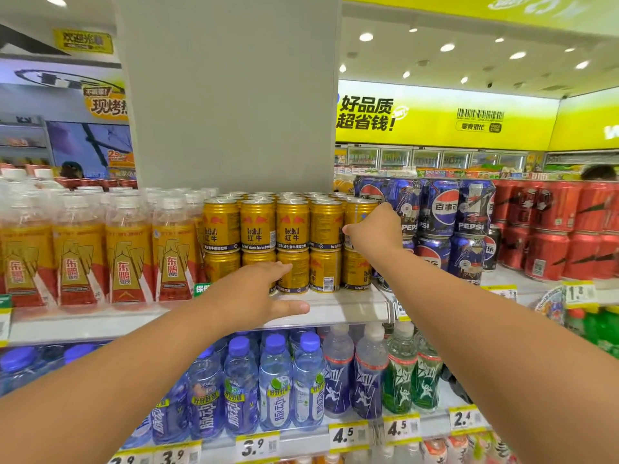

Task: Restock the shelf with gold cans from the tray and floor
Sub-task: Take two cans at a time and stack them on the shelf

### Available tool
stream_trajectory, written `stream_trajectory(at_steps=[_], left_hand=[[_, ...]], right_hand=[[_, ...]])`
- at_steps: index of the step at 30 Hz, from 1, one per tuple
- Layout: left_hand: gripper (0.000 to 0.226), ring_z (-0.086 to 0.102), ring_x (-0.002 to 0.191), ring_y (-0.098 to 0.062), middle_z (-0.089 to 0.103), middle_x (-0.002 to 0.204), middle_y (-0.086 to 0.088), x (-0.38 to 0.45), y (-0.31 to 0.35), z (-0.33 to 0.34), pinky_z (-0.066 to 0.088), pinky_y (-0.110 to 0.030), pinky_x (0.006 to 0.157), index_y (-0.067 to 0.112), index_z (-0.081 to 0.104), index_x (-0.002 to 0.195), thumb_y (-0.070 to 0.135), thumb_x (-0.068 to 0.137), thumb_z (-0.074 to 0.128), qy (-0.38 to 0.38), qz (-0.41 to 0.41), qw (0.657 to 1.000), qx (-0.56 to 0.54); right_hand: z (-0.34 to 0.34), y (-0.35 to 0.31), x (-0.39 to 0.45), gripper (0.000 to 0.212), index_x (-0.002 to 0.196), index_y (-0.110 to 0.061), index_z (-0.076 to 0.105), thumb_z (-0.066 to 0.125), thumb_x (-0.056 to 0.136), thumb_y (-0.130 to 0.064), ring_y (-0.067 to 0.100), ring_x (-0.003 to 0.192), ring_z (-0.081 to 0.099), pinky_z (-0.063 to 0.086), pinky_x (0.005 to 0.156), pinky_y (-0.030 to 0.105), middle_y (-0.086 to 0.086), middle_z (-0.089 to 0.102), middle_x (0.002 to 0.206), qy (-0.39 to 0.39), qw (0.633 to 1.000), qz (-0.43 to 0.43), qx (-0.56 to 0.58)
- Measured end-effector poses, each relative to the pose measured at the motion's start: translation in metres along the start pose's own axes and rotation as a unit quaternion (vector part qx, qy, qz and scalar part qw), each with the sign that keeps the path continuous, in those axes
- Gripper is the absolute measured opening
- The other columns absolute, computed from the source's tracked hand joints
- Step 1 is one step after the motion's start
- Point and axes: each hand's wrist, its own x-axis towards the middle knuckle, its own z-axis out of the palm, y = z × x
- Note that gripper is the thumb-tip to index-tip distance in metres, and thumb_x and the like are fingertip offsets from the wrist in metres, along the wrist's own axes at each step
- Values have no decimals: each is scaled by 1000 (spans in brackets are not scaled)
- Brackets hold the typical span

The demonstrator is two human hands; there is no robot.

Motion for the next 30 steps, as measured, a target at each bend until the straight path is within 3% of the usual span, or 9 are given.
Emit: stream_trajectory(at_steps=[8, 24, 28, 30], left_hand=[[94, 23, 148, -12, 22, 162, 12, 2, -7, -1, 24, -32, 116, 34, 24, 155, 74, 78, 57, 1, 6, 1000, -4], [96, 26, 146, -12, 26, 160, 11, 8, -24, 4, 26, -32, 115, 30, 29, 155, 78, 75, 55, 36, -6, 999, 3], [92, 27, 146, -13, 27, 160, 8, 5, -30, 2, 26, -32, 115, 28, 30, 154, 77, 80, 51, 49, -1, 999, 14], [89, 26, 147, -14, 27, 161, 8, 2, -32, 3, 26, -32, 115, 27, 29, 154, 76, 82, 48, 60, -3, 998, 23]], right_hand=[[13, 6, 5, 68, 134, -1, 40, 79, 83, -22, 35, 116, 58, 52, 84, 39, 19, 56, 129, 0, 1000, 1, 28], [24, 29, 0, 81, 149, 1, 21, 67, 92, -32, 35, 124, 53, 49, 93, 41, 18, 50, 139, -25, 998, -44, -26], [22, 33, -14, 75, 147, 0, 25, 66, 93, -31, 33, 120, 56, 49, 88, 38, 16, 53, 135, -21, 997, -68, -33], [21, 37, -25, 62, 140, -3, 36, 65, 93, -31, 31, 113, 59, 49, 82, 34, 14, 58, 126, -22, 996, -83, -32]])
